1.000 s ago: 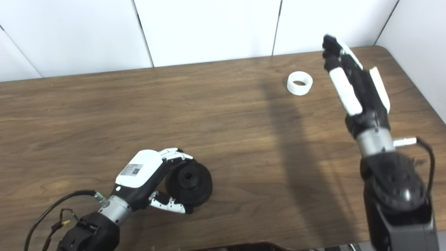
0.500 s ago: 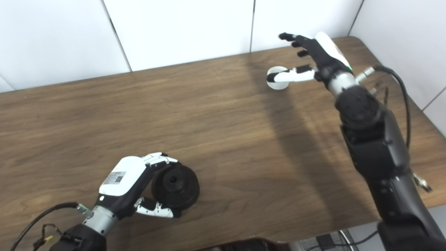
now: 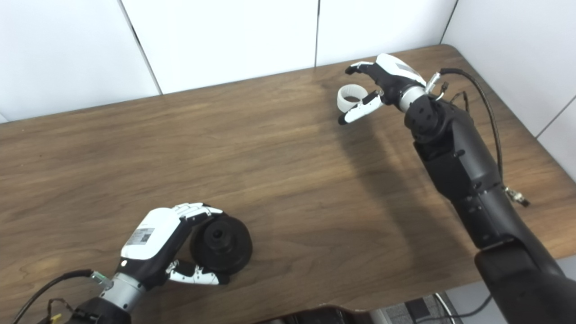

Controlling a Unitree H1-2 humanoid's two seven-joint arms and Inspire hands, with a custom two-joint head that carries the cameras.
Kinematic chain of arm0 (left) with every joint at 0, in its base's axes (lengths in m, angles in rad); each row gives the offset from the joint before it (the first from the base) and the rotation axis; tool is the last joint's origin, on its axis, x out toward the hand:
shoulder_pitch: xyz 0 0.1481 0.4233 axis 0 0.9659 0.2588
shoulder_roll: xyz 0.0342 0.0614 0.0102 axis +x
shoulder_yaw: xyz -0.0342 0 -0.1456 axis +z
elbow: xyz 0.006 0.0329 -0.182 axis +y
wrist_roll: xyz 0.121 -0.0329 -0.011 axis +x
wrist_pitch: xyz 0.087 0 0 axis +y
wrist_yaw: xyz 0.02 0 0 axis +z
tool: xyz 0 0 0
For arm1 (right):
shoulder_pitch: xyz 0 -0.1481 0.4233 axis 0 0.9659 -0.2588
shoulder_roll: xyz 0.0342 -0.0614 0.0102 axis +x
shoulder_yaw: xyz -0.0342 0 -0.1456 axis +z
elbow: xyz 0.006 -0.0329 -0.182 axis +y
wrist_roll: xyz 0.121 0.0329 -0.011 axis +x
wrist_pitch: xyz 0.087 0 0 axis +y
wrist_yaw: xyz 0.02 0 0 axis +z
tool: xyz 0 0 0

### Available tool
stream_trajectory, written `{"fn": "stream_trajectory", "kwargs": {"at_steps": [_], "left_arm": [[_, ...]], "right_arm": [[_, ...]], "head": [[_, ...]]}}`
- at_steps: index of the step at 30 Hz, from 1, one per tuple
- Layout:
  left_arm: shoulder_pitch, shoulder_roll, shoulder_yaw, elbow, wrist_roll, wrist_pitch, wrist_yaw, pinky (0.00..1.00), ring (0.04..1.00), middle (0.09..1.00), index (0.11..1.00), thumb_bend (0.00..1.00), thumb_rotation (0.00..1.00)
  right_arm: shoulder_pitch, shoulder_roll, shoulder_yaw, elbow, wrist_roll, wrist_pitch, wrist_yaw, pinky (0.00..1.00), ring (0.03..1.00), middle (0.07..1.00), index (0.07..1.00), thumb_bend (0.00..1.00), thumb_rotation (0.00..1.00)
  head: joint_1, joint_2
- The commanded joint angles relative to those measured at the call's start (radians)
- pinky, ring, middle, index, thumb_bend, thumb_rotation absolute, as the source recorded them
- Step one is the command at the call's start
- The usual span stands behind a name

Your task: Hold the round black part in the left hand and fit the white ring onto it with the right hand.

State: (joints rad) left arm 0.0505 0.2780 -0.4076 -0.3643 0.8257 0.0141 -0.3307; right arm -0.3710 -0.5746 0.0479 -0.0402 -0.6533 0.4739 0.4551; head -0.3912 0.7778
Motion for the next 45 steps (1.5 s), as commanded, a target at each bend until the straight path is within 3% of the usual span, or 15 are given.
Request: {"fn": "stream_trajectory", "kwargs": {"at_steps": [1, 9, 28, 41, 45], "left_arm": [[0.007, 0.014, -0.003, 0.006, 0.028, 0.008, -0.020, 0.86, 0.849, 0.770, 0.482, 0.53, 0.06], [0.015, 0.013, -0.007, 0.006, 0.027, 0.009, -0.011, 0.86, 0.857, 0.778, 0.483, 0.53, 0.06], [0.022, 0.009, -0.019, 0.005, 0.037, 0.014, -0.007, 0.90, 0.857, 0.779, 0.483, 0.53, 0.06], [0.016, 0.003, -0.020, 0.006, 0.035, 0.010, 0.000, 0.85, 0.844, 0.766, 0.482, 0.53, 0.06], [0.017, -0.001, -0.020, 0.000, 0.030, 0.019, -0.010, 0.88, 0.855, 0.774, 0.483, 0.52, 0.06]], "right_arm": [[-0.069, -0.038, 0.006, 0.008, -0.012, -0.011, -0.022, 0.89, 0.939, 0.909, 0.856, 0.94, 0.26], [-0.132, -0.055, 0.065, 0.105, -0.031, -0.006, -0.017, 1.00, 0.973, 0.929, 0.874, 0.91, 0.26], [-0.201, -0.062, 0.111, 0.226, -0.077, -0.005, -0.019, 0.98, 0.968, 0.928, 0.877, 0.87, 0.29], [-0.204, -0.102, 0.176, 0.250, -0.089, -0.024, -0.025, 0.95, 0.972, 0.950, 0.787, 0.86, 0.34], [-0.205, -0.109, 0.190, 0.252, -0.090, -0.035, -0.020, 0.95, 0.978, 0.955, 0.758, 0.85, 0.32]], "head": [[0.001, 0.000], [-0.003, -0.014], [0.012, -0.034], [0.014, -0.031], [0.016, -0.029]]}}
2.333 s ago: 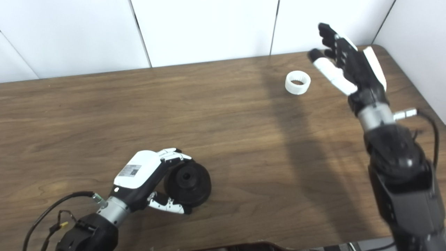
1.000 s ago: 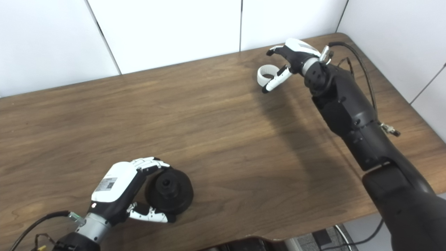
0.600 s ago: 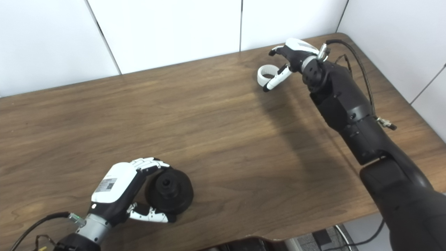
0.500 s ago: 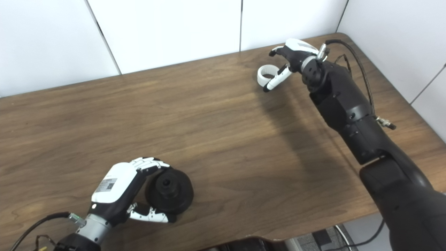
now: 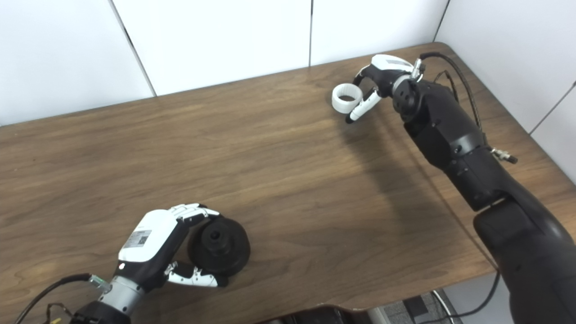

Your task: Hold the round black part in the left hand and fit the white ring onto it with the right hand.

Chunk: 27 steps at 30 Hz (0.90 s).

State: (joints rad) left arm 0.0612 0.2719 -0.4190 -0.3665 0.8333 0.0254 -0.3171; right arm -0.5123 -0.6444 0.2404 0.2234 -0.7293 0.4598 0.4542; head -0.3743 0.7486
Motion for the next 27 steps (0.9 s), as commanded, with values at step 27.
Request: {"fn": "stream_trajectory", "kwargs": {"at_steps": [27], "left_arm": [[0.010, -0.016, -0.015, -0.028, 0.056, 0.032, -0.052, 0.90, 0.860, 0.779, 0.483, 0.52, 0.06]], "right_arm": [[-0.089, -0.033, 0.066, -0.002, -0.021, -0.022, -0.002, 0.94, 0.976, 0.948, 0.729, 0.83, 0.33]], "head": [[0.026, 0.003]]}}
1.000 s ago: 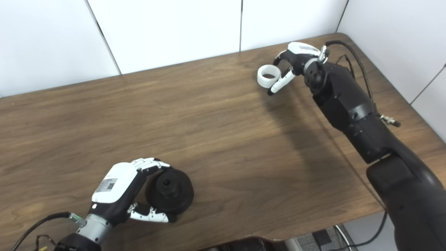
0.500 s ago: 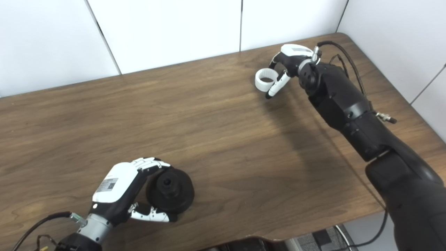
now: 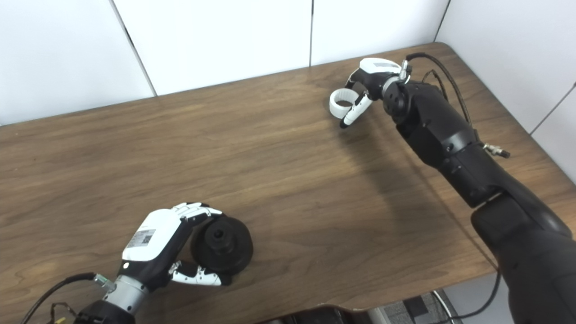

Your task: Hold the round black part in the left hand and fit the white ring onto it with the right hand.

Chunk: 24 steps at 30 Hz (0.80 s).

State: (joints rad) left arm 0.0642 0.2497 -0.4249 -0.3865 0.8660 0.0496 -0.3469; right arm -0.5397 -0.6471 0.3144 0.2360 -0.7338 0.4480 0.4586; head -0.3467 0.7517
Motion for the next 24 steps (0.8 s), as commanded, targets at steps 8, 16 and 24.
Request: {"fn": "stream_trajectory", "kwargs": {"at_steps": [8, 16, 24], "left_arm": [[0.008, 0.009, -0.009, -0.016, 0.020, 0.007, -0.027, 0.91, 0.851, 0.776, 0.483, 0.53, 0.06], [0.006, 0.008, -0.010, -0.025, 0.023, 0.011, -0.035, 0.90, 0.856, 0.778, 0.483, 0.52, 0.06], [0.001, 0.001, -0.010, -0.027, 0.021, 0.016, -0.041, 0.93, 0.866, 0.781, 0.483, 0.52, 0.06]], "right_arm": [[-0.050, -0.023, -0.002, -0.020, -0.020, -0.010, -0.019, 0.91, 0.959, 0.928, 0.634, 0.83, 0.30], [-0.037, -0.025, -0.011, -0.036, -0.009, -0.013, -0.014, 0.94, 0.956, 0.884, 0.488, 0.53, 0.16], [-0.038, -0.036, -0.003, -0.028, -0.006, -0.046, -0.013, 0.95, 0.938, 0.837, 0.484, 0.53, 0.15]], "head": [[0.004, 0.004], [0.001, 0.010], [0.003, 0.018]]}}
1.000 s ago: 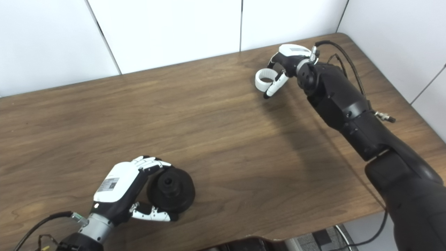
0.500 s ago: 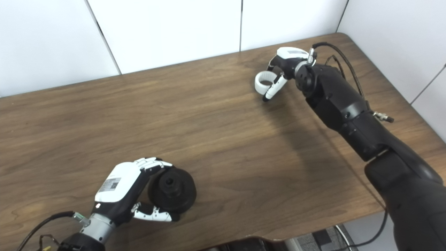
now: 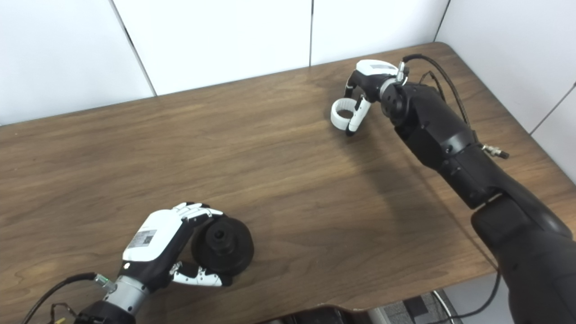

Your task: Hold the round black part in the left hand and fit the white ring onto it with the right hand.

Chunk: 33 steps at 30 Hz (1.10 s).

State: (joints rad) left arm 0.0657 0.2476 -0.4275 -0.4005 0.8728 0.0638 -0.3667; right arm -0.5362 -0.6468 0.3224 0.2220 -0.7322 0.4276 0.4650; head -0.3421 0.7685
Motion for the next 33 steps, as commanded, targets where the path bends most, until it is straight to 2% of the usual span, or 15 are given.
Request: {"fn": "stream_trajectory", "kwargs": {"at_steps": [1, 8, 13, 19, 26, 30, 33], "left_arm": [[-0.001, 0.002, -0.008, -0.014, 0.016, 0.003, -0.023, 0.93, 0.865, 0.782, 0.483, 0.52, 0.06], [-0.004, -0.010, -0.013, -0.016, 0.019, 0.005, -0.022, 0.93, 0.863, 0.780, 0.483, 0.52, 0.06], [-0.006, -0.028, -0.023, -0.016, 0.046, 0.020, -0.031, 0.95, 0.864, 0.780, 0.482, 0.53, 0.06], [-0.008, -0.053, -0.032, -0.024, 0.071, 0.045, -0.054, 0.91, 0.868, 0.778, 0.482, 0.53, 0.06], [-0.013, -0.075, -0.041, -0.033, 0.096, 0.075, -0.087, 0.88, 0.867, 0.781, 0.483, 0.53, 0.06], [-0.019, -0.076, -0.045, -0.035, 0.103, 0.085, -0.104, 0.92, 0.867, 0.779, 0.483, 0.53, 0.06], [-0.021, -0.081, -0.046, -0.030, 0.109, 0.085, -0.097, 0.91, 0.854, 0.771, 0.483, 0.53, 0.06]], "right_arm": [[-0.041, -0.037, -0.011, -0.014, -0.008, -0.031, -0.019, 0.96, 0.938, 0.834, 0.484, 0.53, 0.15], [-0.027, -0.057, -0.018, -0.071, -0.006, -0.063, -0.013, 0.98, 0.947, 0.833, 0.484, 0.53, 0.14], [0.012, -0.082, -0.039, -0.214, 0.003, -0.088, -0.002, 0.98, 0.954, 0.826, 0.484, 0.53, 0.14], [0.077, -0.107, -0.066, -0.475, 0.030, -0.112, 0.061, 0.98, 0.951, 0.827, 0.483, 0.53, 0.14], [0.139, -0.088, -0.069, -0.724, 0.039, -0.138, 0.137, 0.99, 0.960, 0.825, 0.481, 0.53, 0.15], [0.164, -0.050, -0.051, -0.846, 0.015, -0.139, 0.198, 0.96, 0.946, 0.813, 0.480, 0.53, 0.15], [0.178, -0.020, -0.038, -0.914, 0.004, -0.139, 0.242, 0.95, 0.943, 0.813, 0.479, 0.53, 0.15]], "head": [[-0.001, 0.001], [0.045, 0.016], [0.082, 0.028], [0.136, 0.044], [0.174, 0.053], [0.191, 0.062], [0.206, 0.069]]}}
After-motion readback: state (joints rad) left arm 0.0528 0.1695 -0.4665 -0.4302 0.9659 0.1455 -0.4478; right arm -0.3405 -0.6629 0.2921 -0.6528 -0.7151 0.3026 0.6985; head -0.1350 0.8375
